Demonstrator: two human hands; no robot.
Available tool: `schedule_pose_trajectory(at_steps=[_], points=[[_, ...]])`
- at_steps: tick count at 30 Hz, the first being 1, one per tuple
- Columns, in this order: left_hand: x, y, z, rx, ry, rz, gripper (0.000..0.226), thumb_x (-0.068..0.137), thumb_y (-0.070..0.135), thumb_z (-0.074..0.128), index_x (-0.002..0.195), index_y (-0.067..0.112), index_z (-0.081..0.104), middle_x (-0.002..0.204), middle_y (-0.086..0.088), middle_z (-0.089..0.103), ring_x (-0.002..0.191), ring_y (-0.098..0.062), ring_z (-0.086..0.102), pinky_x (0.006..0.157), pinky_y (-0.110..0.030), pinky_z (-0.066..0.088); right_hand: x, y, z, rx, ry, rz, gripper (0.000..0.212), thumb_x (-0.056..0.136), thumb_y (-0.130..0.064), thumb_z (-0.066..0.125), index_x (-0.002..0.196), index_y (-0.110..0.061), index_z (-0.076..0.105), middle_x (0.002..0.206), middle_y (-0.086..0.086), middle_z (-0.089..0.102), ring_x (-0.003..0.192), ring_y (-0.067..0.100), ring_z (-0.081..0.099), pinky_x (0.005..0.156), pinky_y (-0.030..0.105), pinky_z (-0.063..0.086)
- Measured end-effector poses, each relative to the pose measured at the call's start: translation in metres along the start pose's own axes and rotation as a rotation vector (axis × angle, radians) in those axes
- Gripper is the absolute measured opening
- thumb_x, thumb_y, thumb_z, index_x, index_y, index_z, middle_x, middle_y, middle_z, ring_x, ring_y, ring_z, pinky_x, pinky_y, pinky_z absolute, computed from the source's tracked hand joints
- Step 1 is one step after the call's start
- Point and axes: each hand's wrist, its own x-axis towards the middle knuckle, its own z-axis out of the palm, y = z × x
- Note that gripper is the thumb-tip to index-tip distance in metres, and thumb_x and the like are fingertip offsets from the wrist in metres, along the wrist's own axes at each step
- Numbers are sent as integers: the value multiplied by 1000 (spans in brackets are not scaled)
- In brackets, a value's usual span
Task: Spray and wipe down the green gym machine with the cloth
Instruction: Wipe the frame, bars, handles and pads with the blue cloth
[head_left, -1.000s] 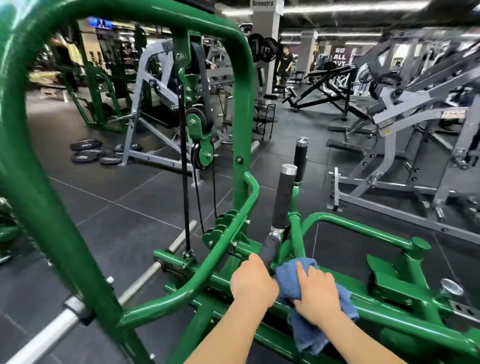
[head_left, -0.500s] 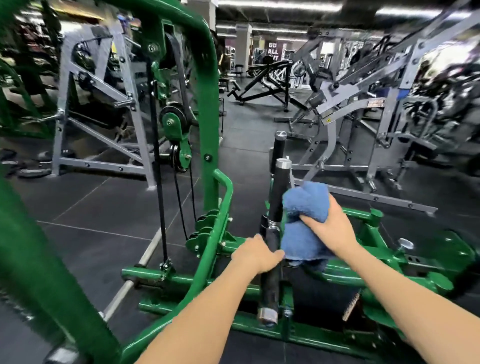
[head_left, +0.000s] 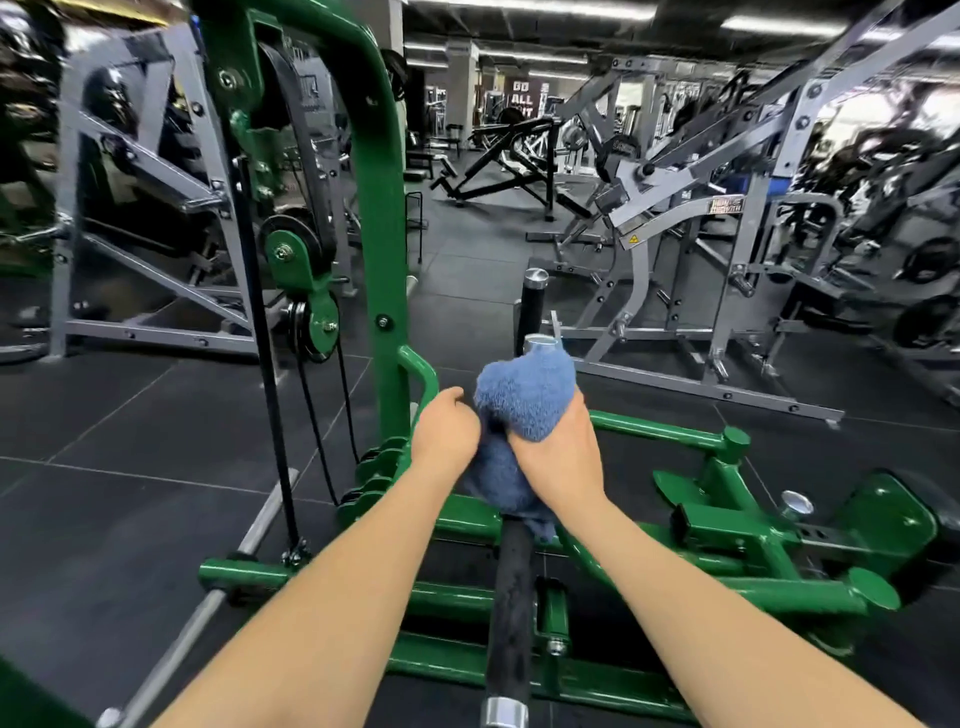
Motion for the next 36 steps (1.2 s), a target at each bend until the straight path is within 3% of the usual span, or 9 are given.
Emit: schedule_pose_trajectory(at_steps=[3,5,11,16,20,23,27,32,36], points=[[11,15,-2,-95,18,2,27,98,17,35,83,14,56,100,-11,59,95,-29,54,85,-34,41,-10,24,-4,-67,-139,-25,33,78,-48,55,110,-39,55,103,-17,63,93,5,61,76,28,51],[13,27,-1,-185,-12,-2,23,98,21,37,87,17,57,94,-4,55,88,-21,48,79,-31,37,-17,36,-8,-97,-240,16,22,84,-40,55,106,-39,56,99,-13,63,91,8,60,76,28,48],[7,58,11,-420,-184,7,46,97,46,37,103,13,68,112,-6,67,107,-24,60,98,-37,43,3,26,-30,-226,-256,-38,53,58,-50,61,108,-38,53,102,-13,64,93,14,63,80,39,53],[11,51,17,-660,-333,-114,45,82,60,57,92,19,71,105,-8,71,100,-25,67,101,-43,47,13,3,-36,-129,-187,-118,103,56,-42,80,144,-28,28,146,-4,38,133,16,38,105,43,40],[16,45,17,-667,-398,-99,42,83,55,59,92,16,71,98,-6,73,99,-23,67,98,-38,49,-6,12,-20,2,-215,-35,72,71,-26,73,132,-34,36,115,-21,51,103,8,57,80,29,48],[12,44,19,-628,-376,-76,35,92,52,51,85,23,68,94,-1,72,101,-21,66,98,-36,48,-13,28,-20,-50,-261,-25,63,78,-23,66,133,-33,37,115,-20,52,95,8,56,74,26,42],[8,44,20,-591,-365,-57,26,93,51,47,86,32,63,102,8,67,107,-16,61,100,-34,44,-8,39,-44,-216,-375,-43,67,77,-17,63,137,-31,36,122,-5,61,93,14,56,74,28,41],[10,55,11,-628,-321,-38,29,95,42,45,80,29,66,85,5,67,89,-17,57,89,-32,42,32,-14,-89,67,-124,-165,87,68,-11,79,140,-24,32,126,-11,52,112,6,52,93,27,44],[5,64,20,-832,-295,-122,31,100,39,41,88,22,64,96,-4,70,79,-15,63,73,-27,52,59,-65,-97,-81,-400,-384,70,64,-30,86,122,-29,46,117,-14,57,109,3,54,91,22,42]])
